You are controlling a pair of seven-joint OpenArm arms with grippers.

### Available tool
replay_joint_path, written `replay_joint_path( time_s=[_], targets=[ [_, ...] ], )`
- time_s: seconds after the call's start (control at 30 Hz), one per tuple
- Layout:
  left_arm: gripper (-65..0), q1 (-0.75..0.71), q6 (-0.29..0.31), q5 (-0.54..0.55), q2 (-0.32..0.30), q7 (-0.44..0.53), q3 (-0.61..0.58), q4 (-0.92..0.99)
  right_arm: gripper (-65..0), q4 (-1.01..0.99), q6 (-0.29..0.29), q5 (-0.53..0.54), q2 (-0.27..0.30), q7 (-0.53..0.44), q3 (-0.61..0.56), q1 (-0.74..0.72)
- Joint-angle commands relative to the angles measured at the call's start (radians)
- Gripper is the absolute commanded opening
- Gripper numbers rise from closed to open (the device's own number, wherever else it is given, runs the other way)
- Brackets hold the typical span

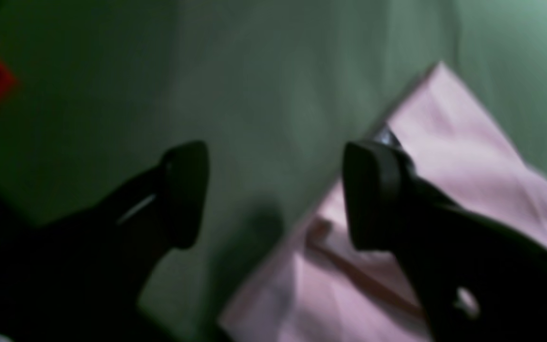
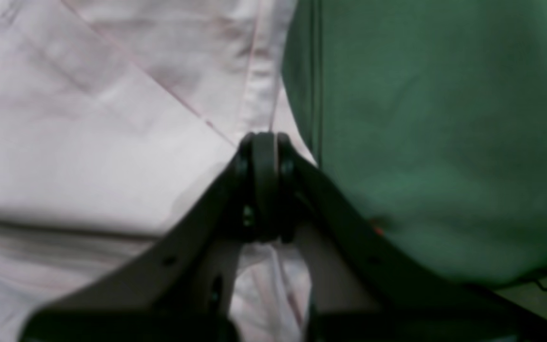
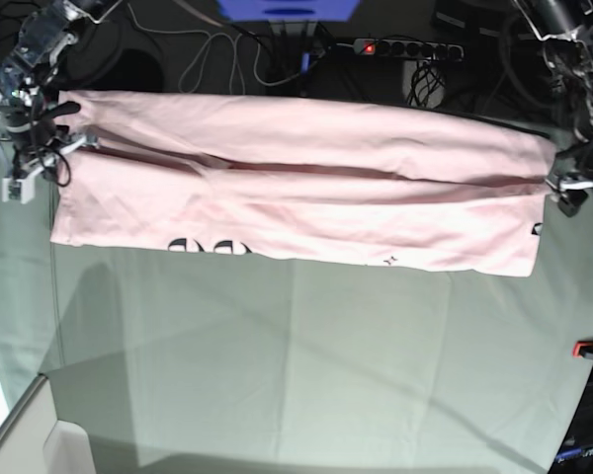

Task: Layout the t-shirt on the table in an organized manner, then fold the t-shirt properly
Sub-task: 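Pull the folded shirt taut between both grippers and smooth it, then grasp the strip's end with the left gripper, right gripper holding the other end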

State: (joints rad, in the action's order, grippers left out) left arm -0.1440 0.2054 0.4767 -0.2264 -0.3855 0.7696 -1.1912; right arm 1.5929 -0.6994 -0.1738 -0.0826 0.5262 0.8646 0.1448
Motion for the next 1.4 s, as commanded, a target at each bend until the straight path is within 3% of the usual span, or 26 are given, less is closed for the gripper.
replay_joint_path(
  time_s=[0.0,0.43,0.73,0.97,1.17,1.37],
  targets=[
    [-15.7,0.005,0.006,0.007,-0.017,0.016,0.014,-0.019,-65.0,0.016,0.001,0.01,0.01,-0.013,0.015,-0.003],
    [-13.4,0.004,0.006,0.007,-0.02,0.016,0.032,-0.019,-65.0,-0.076,0.001,0.009,0.011,-0.019,-0.014,0.022],
    [-13.3,-0.003,0.007,0.007,-0.026,0.016,0.034,-0.102,-36.5,-0.052,0.001,0.01,0.01,-0.018,-0.006,0.016],
    [-13.3,-0.042,0.007,0.043,-0.003,0.016,0.023,-0.21,-34.3,0.063,0.001,0.012,-0.047,-0.013,0.069,-0.009],
    [-13.3,-0.003,0.007,0.032,-0.015,0.016,-0.089,-0.063,-29.0,0.114,0.001,0.012,-0.07,-0.011,0.074,0.0],
    [-13.3,0.028,0.007,0.034,-0.046,0.024,-0.197,0.02,-28.3,0.11,0.001,0.012,-0.07,-0.011,0.068,0.003]
  ],
)
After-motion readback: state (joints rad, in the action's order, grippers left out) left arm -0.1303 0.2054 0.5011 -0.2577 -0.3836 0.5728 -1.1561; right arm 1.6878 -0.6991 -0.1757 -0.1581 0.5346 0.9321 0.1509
